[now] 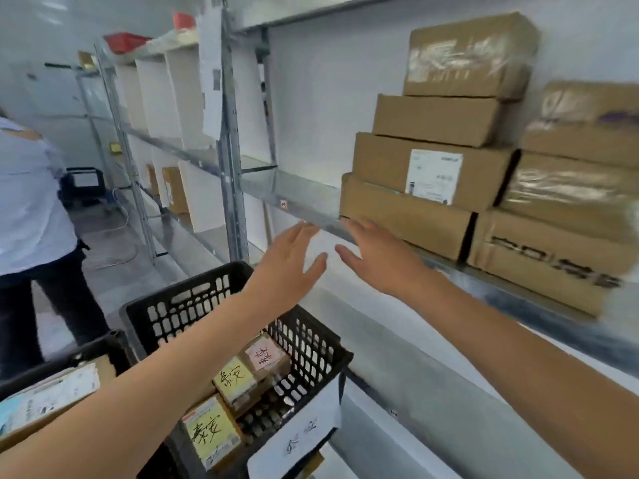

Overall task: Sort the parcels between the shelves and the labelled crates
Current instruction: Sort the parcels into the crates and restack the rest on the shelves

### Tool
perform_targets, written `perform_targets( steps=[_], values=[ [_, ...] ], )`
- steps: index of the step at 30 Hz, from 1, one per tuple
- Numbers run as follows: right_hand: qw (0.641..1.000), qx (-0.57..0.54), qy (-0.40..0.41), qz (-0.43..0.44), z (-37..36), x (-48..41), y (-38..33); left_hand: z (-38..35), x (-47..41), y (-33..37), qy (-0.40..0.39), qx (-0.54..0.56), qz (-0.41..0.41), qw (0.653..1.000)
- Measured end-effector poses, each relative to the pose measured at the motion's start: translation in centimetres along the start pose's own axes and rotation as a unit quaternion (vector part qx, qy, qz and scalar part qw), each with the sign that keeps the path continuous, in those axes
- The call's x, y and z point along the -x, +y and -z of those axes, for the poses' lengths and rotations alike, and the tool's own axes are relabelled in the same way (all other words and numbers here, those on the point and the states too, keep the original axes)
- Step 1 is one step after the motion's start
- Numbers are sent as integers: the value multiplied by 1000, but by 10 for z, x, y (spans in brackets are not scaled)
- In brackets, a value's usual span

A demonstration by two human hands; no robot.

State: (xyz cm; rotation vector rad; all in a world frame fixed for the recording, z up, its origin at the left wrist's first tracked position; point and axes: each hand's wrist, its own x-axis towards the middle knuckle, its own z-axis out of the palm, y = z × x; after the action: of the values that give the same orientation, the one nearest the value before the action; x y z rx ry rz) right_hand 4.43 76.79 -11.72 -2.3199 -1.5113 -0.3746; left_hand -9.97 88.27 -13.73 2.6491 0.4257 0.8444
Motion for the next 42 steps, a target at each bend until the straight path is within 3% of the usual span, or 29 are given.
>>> perform_targets(
  steps=[6, 18, 25, 31, 36, 42],
  values=[
    [997, 43, 62, -22, 76, 37, 35, -15, -26, 63, 8, 13, -123, 992],
    [959, 128, 238, -83, 205, 111, 97, -14, -105, 209, 73, 132, -272, 950],
    [930, 88, 304, -189, 220, 130, 136, -25, -137, 239, 41, 181, -178, 966],
    [921, -89, 216, -311, 215, 127, 154, -29, -149, 261, 3, 251, -71, 965],
    [919, -128, 221, -302, 206, 126, 159, -29, -155, 271, -38, 336, 3, 941],
    [903, -174, 297, -258, 213, 135, 152, -21, -140, 271, 1, 432, -24, 902]
  ],
)
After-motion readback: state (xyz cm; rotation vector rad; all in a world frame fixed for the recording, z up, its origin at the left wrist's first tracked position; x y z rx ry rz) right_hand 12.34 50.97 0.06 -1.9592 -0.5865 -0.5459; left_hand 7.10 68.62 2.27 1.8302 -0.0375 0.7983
